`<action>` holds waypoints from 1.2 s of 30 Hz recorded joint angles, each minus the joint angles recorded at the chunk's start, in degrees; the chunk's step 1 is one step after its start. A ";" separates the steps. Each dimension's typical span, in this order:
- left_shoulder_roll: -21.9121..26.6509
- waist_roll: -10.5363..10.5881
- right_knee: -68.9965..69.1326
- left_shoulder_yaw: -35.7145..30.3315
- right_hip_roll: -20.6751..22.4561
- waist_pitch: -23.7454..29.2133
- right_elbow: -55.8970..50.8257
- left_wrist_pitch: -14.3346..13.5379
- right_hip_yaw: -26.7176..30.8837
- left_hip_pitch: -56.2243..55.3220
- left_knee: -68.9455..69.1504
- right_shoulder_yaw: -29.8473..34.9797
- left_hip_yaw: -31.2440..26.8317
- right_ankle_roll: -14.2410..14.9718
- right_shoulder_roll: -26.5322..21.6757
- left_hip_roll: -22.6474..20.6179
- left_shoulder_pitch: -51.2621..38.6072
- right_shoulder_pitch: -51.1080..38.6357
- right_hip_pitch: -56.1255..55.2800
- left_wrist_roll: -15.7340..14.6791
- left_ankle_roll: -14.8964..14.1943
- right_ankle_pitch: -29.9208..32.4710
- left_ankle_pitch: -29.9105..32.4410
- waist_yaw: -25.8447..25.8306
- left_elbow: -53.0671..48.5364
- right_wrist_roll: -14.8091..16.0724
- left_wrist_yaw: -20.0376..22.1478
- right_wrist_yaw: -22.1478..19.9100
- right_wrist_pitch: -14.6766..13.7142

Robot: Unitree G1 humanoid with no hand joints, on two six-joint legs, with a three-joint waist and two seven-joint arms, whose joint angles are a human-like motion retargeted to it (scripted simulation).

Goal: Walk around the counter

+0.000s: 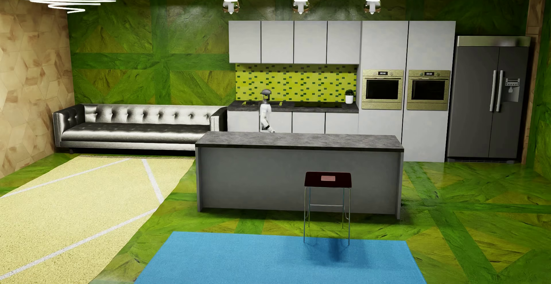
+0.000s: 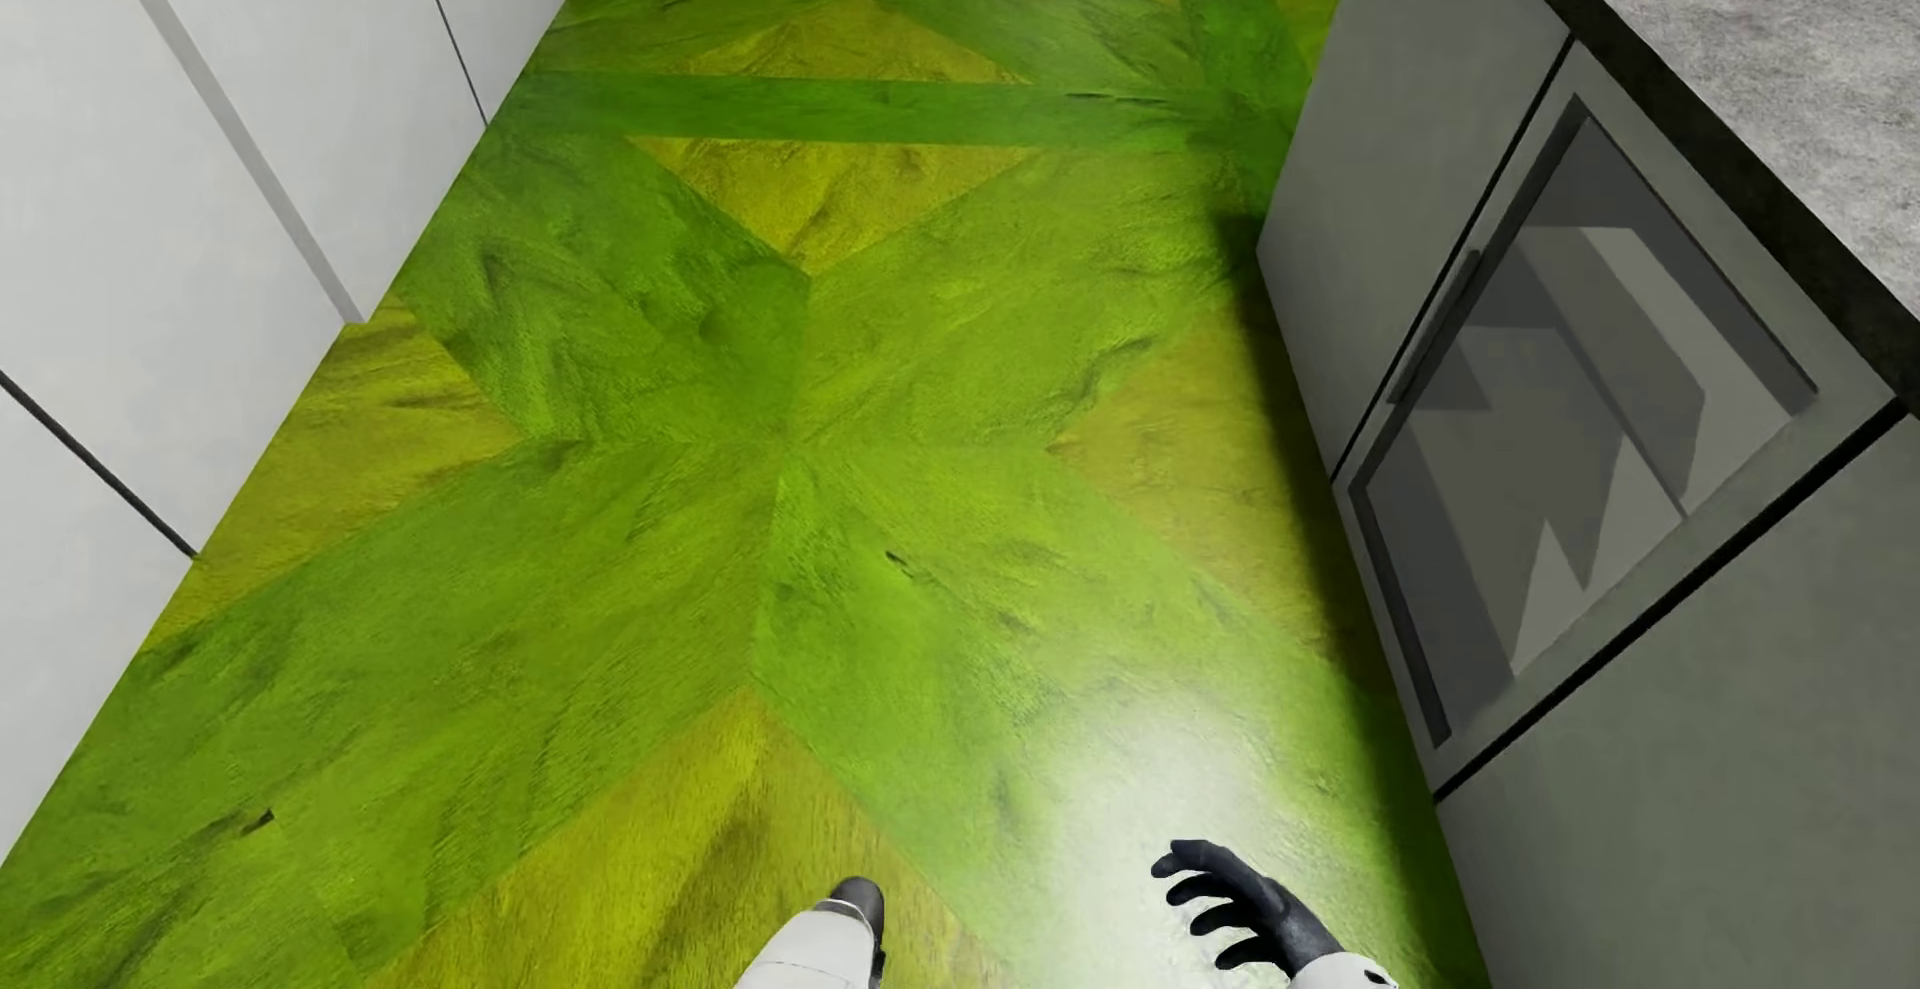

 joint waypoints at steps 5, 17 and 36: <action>-1.03 -4.31 38.18 -0.88 -5.47 -1.01 9.71 0.00 0.00 3.90 21.04 3.86 0.00 0.00 3.39 -8.53 -2.53 4.98 -8.05 0.00 0.00 33.60 0.03 -1.55 9.81 0.00 0.00 0.00 0.00; 0.36 2.34 6.13 7.88 -3.29 -1.86 26.90 0.00 0.00 46.46 7.83 12.72 0.00 0.00 3.69 -2.98 -12.09 20.37 -51.09 0.00 0.00 20.62 4.12 -29.18 -10.44 0.00 0.00 0.00 0.00; -1.49 -2.63 38.75 -4.04 -5.27 -0.56 11.82 0.00 0.00 7.09 16.22 2.77 0.00 0.00 3.19 -7.18 -1.17 2.50 -9.55 0.00 0.00 31.20 -13.31 -1.73 12.88 0.00 0.00 0.00 0.00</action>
